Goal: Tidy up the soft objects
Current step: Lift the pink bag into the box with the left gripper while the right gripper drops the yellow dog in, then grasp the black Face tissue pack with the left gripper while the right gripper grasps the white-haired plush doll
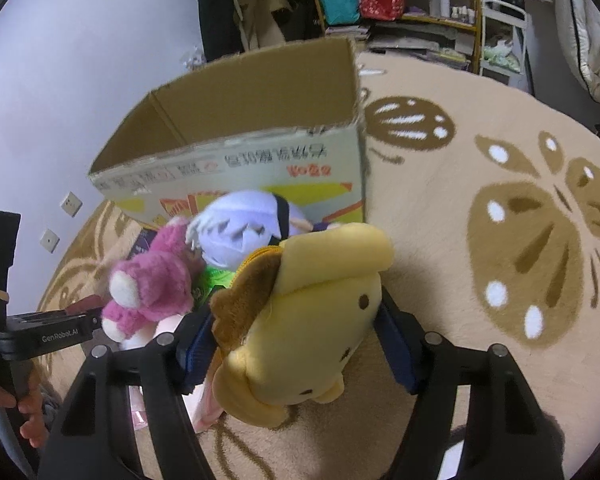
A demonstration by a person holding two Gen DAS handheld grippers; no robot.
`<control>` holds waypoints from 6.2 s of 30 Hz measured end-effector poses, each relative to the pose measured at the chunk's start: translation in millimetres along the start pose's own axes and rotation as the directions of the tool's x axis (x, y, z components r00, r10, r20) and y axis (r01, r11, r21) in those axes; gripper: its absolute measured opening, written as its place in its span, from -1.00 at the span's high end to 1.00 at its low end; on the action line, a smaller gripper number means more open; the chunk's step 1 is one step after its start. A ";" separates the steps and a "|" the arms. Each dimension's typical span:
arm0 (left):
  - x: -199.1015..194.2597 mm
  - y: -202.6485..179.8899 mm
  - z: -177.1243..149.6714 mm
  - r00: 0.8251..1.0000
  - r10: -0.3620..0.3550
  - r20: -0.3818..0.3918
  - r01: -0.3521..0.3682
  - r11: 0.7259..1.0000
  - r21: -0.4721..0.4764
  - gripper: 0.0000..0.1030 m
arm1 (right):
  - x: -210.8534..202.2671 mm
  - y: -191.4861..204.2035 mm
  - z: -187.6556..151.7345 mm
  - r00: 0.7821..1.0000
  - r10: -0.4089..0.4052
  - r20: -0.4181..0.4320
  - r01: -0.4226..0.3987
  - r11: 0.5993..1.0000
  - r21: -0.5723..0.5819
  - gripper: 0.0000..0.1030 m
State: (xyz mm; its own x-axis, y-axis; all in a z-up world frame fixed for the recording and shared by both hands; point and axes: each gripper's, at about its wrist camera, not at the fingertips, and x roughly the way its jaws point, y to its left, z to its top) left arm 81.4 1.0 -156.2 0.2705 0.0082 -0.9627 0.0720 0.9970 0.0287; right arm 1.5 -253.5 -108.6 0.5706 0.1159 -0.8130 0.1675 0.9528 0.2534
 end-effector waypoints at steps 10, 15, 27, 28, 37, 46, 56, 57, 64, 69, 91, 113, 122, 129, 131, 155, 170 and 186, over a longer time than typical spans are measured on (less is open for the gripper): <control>-47.7 3.3 3.0 0.984 0.009 0.179 -0.011 1.000 0.008 0.15 | -25.2 -3.3 6.6 0.997 -0.006 0.080 0.007 1.000 -0.011 -0.45; -70.6 4.2 1.9 0.968 0.033 0.251 -0.037 0.999 0.012 0.18 | -35.8 -0.5 7.5 0.993 -0.013 0.114 0.016 0.999 -0.028 -0.45; -111.6 11.3 5.0 0.923 0.046 0.381 -0.051 0.999 0.001 0.19 | -63.2 6.5 15.5 0.978 -0.012 0.208 0.025 0.998 -0.063 -0.45; -114.3 10.8 5.7 0.919 0.045 0.393 -0.051 0.999 0.005 0.20 | -64.6 7.9 16.3 0.977 -0.012 0.213 0.027 0.998 -0.065 -0.45; -152.7 -0.9 14.7 0.817 0.112 0.566 -0.154 0.988 0.027 0.19 | -79.9 13.4 26.7 0.962 -0.006 0.272 0.034 0.995 -0.097 -0.45; -181.4 -10.9 40.8 0.734 0.046 0.677 -0.098 0.994 0.038 0.19 | -84.1 21.2 45.4 0.942 0.015 0.337 0.032 0.991 -0.132 -0.45; -193.6 -53.7 55.5 0.619 -0.038 0.785 -0.114 0.984 0.137 0.19 | -72.8 31.7 78.3 0.927 0.024 0.375 0.049 0.982 -0.184 -0.45; -193.3 -57.2 56.1 0.611 -0.039 0.791 -0.120 0.983 0.141 0.19 | -70.2 31.9 81.9 0.926 0.022 0.378 0.054 0.981 -0.189 -0.45; -174.1 -73.9 74.9 0.625 -0.113 0.772 -0.057 0.980 0.189 0.19 | -53.3 30.9 101.6 0.921 0.013 0.390 0.071 0.977 -0.200 -0.48; -153.9 -75.2 83.8 0.643 -0.138 0.754 -0.015 0.981 0.192 0.17 | -38.3 24.4 106.1 0.929 0.018 0.369 0.059 0.979 -0.197 -0.52; -143.8 -43.7 90.9 0.709 -0.025 0.705 -0.036 0.997 0.072 -1.00 | -27.9 15.3 97.8 0.948 0.012 0.317 0.044 0.985 -0.169 -1.00; -116.6 10.0 56.1 0.866 -0.016 0.500 0.002 1.000 0.028 -1.00 | -41.7 22.6 54.9 0.971 0.032 0.238 -0.009 0.995 -0.098 -1.00; -84.0 29.1 55.1 0.919 -0.012 0.393 0.025 0.999 -0.028 -1.00 | -30.8 14.1 38.8 0.981 0.036 0.188 -0.030 0.999 -0.034 -1.00; -56.6 28.9 59.1 0.947 -0.015 0.321 0.024 0.999 -0.024 -1.00 | -10.6 16.9 32.7 0.990 0.023 0.142 -0.014 0.998 -0.063 -1.00; -49.0 26.7 59.2 0.954 -0.016 0.300 0.021 1.000 -0.014 -1.00 | -6.2 16.7 32.1 0.991 0.021 0.133 -0.013 0.998 -0.064 -1.00; 28.6 -17.1 63.2 0.995 -0.038 0.088 0.023 0.986 0.165 -1.00 | 42.5 -2.0 38.7 0.997 0.060 0.055 -0.061 0.998 0.009 -1.00; 46.5 -28.6 69.1 0.991 -0.124 0.055 0.113 0.980 0.165 -1.00 | 65.2 -7.8 37.2 0.995 0.097 -0.013 -0.096 0.993 0.063 -1.00; 58.3 -26.1 59.6 0.994 -0.106 0.034 0.099 0.981 0.165 -0.61 | 66.2 -9.0 34.3 0.994 0.101 -0.049 -0.096 0.990 0.099 -0.95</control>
State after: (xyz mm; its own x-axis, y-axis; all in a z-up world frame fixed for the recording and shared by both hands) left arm 152.4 -29.2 -197.0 0.2942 -0.0999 -0.9505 0.2559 0.9664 -0.0224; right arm 65.3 -264.0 -146.7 0.5444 0.2250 -0.8081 0.1911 0.9048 0.3806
